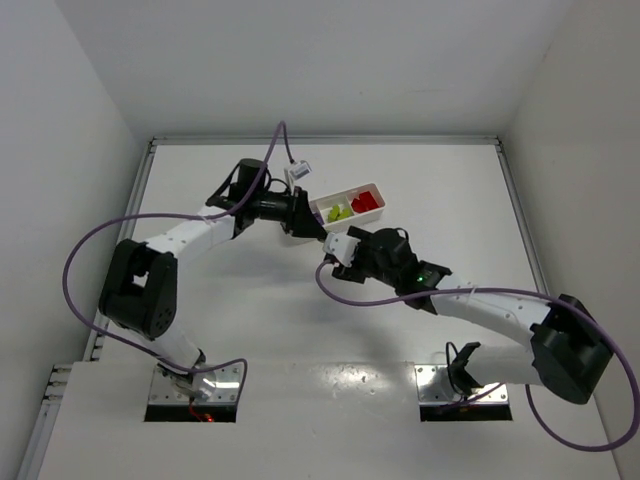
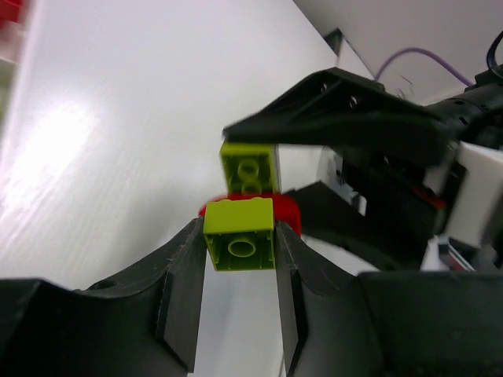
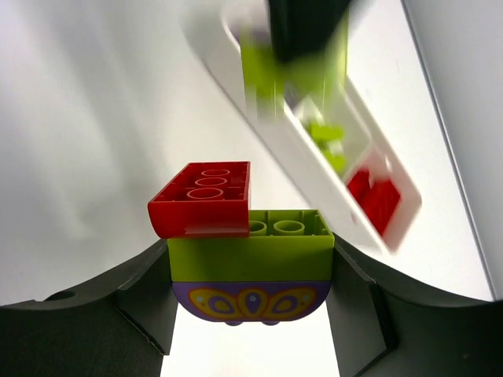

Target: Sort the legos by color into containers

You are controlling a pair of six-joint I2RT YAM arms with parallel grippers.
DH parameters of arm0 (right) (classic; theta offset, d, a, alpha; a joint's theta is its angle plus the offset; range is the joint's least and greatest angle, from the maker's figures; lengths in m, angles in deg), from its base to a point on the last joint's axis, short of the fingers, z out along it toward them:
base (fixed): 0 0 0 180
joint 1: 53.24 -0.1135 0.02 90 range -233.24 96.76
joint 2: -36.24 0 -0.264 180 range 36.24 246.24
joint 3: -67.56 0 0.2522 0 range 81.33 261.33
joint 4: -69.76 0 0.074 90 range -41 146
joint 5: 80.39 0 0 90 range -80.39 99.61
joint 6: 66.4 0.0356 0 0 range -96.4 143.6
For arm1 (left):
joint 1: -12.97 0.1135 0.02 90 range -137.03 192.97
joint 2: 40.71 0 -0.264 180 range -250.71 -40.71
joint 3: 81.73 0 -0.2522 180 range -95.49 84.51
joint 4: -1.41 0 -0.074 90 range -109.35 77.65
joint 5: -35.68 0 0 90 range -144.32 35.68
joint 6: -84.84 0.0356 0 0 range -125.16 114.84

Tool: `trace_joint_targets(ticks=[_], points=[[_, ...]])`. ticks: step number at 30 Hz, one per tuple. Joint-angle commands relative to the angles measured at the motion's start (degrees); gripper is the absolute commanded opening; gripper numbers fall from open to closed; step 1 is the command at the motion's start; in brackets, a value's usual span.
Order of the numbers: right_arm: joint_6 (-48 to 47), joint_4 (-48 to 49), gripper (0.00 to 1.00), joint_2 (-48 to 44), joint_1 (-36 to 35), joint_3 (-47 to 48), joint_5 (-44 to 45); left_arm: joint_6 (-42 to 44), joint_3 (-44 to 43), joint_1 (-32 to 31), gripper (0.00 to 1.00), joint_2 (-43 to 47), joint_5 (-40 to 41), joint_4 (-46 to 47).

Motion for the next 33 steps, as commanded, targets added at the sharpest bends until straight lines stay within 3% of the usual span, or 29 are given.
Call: trace_joint_targets(ticks=[1, 5, 7, 10, 14, 18, 24, 33], points=[[0.50, 0.99, 0.00, -4.03, 2.62, -2.61, 5.33, 1.03, 0.53, 2.79, 0.00, 5.16, 3.95, 1.82], [5.31, -2.08, 0.00, -5.53, 5.43, -4.46, 7.18, 1.56, 0.53, 2.79, 0.00, 5.78, 8.95, 1.82], [8.74, -4.88, 0.00, -6.06, 7.36, -3.59, 7.71, 3.31, -0.87, 2.01, 0.00, 4.99, 15.37, 1.82], [19.18, -9.80, 0.00, -6.07, 10.34, -1.30, 6.93, 7.00, -6.65, -0.19, 0.00, -0.35, 24.15, -0.72], [25.80, -13.41, 0.00, -5.54, 13.08, 1.69, 2.71, 8.58, -13.16, -1.78, 0.00, -7.65, 31.55, -2.65], [32.03, -14.66, 0.00, -4.40, 15.27, 5.64, -3.96, 8.59, -21.77, -1.78, 0.06, -15.83, 32.79, -3.28], [38.72, -17.29, 0.00, -0.80, 18.70, 11.71, -13.72, 9.73, -24.78, -3.01, 0.07, -22.34, 34.63, -4.51], [38.11, -18.35, 0.00, 1.75, 21.95, 14.88, -21.21, 9.74, -29.61, -4.06, 0.13, -28.06, 34.72, -4.51]])
